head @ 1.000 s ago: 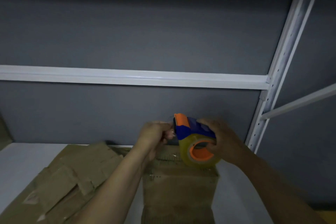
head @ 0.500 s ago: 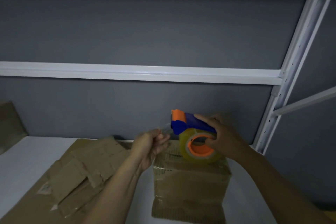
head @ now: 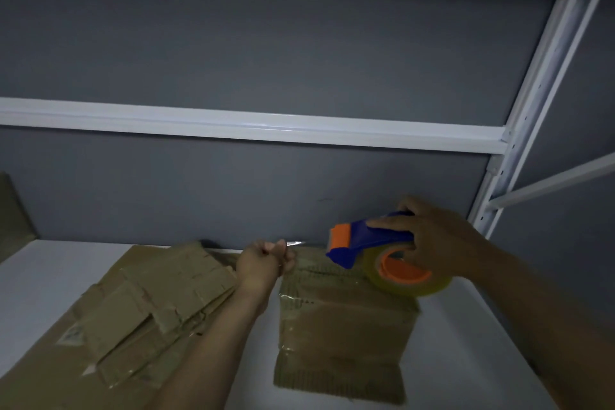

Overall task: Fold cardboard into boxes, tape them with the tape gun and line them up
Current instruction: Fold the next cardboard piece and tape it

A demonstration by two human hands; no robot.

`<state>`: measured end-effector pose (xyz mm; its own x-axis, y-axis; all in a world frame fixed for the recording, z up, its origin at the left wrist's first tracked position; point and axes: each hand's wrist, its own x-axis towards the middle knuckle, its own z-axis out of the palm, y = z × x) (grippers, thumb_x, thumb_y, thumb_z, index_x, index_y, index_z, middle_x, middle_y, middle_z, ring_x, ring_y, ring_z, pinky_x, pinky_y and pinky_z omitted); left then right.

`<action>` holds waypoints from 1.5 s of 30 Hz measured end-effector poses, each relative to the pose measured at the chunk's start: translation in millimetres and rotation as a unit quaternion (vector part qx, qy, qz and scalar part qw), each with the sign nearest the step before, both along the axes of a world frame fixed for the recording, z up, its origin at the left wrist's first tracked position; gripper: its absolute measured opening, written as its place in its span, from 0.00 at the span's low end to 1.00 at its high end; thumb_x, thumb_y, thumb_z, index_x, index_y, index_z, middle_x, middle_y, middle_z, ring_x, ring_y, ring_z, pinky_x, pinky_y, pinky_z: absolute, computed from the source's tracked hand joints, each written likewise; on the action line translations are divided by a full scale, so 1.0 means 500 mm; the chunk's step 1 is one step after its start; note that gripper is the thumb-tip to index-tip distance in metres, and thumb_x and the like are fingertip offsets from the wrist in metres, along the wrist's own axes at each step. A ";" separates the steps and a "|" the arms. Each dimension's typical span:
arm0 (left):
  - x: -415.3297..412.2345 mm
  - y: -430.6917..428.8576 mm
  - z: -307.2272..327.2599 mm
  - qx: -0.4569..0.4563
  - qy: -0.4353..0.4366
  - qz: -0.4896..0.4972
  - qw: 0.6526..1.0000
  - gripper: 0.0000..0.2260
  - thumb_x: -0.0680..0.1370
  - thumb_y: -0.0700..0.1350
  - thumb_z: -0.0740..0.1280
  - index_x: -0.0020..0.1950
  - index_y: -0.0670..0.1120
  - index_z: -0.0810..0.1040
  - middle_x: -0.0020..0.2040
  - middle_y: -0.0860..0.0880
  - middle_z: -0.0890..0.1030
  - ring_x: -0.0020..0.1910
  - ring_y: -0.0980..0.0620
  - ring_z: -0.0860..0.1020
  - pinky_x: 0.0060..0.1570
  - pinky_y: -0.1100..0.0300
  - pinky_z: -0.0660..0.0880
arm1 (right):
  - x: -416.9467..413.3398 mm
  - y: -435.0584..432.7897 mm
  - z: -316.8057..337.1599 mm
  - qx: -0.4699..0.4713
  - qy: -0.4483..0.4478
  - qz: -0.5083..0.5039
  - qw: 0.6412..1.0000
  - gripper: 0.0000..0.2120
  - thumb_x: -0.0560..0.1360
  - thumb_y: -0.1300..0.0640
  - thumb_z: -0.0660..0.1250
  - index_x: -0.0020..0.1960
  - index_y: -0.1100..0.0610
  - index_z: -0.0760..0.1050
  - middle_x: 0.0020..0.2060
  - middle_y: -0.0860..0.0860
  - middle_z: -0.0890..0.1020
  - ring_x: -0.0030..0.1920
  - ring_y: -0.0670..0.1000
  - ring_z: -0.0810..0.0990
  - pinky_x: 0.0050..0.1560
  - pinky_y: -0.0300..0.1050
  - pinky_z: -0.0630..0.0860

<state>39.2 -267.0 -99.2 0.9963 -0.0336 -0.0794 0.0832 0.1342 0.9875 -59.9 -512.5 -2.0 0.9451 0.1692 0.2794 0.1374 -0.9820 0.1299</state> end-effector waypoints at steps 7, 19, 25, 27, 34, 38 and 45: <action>0.020 0.037 -0.012 0.148 0.001 -0.030 0.989 0.10 0.77 0.42 0.70 0.38 0.40 0.76 0.35 0.40 0.82 0.37 0.46 0.83 0.40 0.56 0.81 | 0.040 0.032 -0.033 -0.022 -0.021 0.103 0.994 0.28 0.58 0.63 0.78 0.56 0.47 0.82 0.39 0.52 0.76 0.33 0.52 0.75 0.31 0.34 0.57; -0.007 0.042 -0.058 0.236 0.051 -0.152 0.959 0.19 0.81 0.58 0.58 0.71 0.56 0.64 0.47 0.43 0.83 0.38 0.51 0.82 0.30 0.62 0.79 | 0.062 0.064 -0.047 -0.027 0.056 0.068 0.996 0.25 0.61 0.55 0.70 0.57 0.45 0.81 0.40 0.52 0.75 0.38 0.55 0.74 0.35 0.42 0.63; -0.033 0.033 -0.047 0.270 -0.159 -0.269 0.911 0.33 0.78 0.64 0.56 0.78 0.49 0.58 0.75 0.52 0.63 0.72 0.53 0.66 0.65 0.65 0.66 | 0.061 0.074 -0.037 -0.049 0.024 0.059 0.997 0.25 0.67 0.53 0.68 0.64 0.41 0.75 0.47 0.49 0.74 0.46 0.52 0.74 0.36 0.40 0.58; -0.022 0.035 -0.044 0.381 -0.179 -0.329 0.845 0.47 0.75 0.65 0.64 0.79 0.47 0.38 0.76 0.44 0.63 0.72 0.47 0.67 0.59 0.66 0.70 | 0.059 0.074 -0.030 -0.045 0.060 0.045 0.996 0.28 0.69 0.47 0.64 0.69 0.40 0.69 0.54 0.48 0.71 0.53 0.50 0.70 0.42 0.41 0.60; 0.010 0.020 -0.006 0.586 -0.260 -0.350 0.683 0.61 0.66 0.70 0.71 0.76 0.43 0.30 0.73 0.47 0.25 0.73 0.49 0.27 0.75 0.50 0.36 | 0.048 0.045 0.003 0.010 0.124 0.062 0.990 0.25 0.70 0.34 0.64 0.66 0.37 0.72 0.60 0.41 0.69 0.57 0.45 0.70 0.52 0.36 0.64; 0.037 -0.011 0.020 0.604 -0.243 -0.385 0.654 0.60 0.65 0.68 0.73 0.78 0.47 0.34 0.77 0.50 0.32 0.75 0.49 0.30 0.75 0.49 0.37 | 0.050 0.032 0.005 0.054 0.114 0.075 0.989 0.21 0.72 0.33 0.63 0.62 0.38 0.76 0.59 0.41 0.72 0.53 0.40 0.70 0.47 0.26 0.61; 0.061 -0.002 -0.014 0.556 -0.269 -0.360 0.700 0.60 0.59 0.69 0.75 0.80 0.51 0.44 0.78 0.54 0.53 0.75 0.54 0.52 0.74 0.61 0.52 | 0.046 0.022 0.026 0.076 0.134 0.067 0.986 0.19 0.74 0.40 0.67 0.63 0.42 0.76 0.60 0.44 0.72 0.53 0.41 0.69 0.48 0.30 0.65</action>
<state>69.7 -268.2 -106.2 0.6487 -0.7573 -0.0755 -0.6893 -0.6268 0.3633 -37.0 -501.3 11.1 0.9607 0.2723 0.0547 0.2759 -0.9581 -0.0764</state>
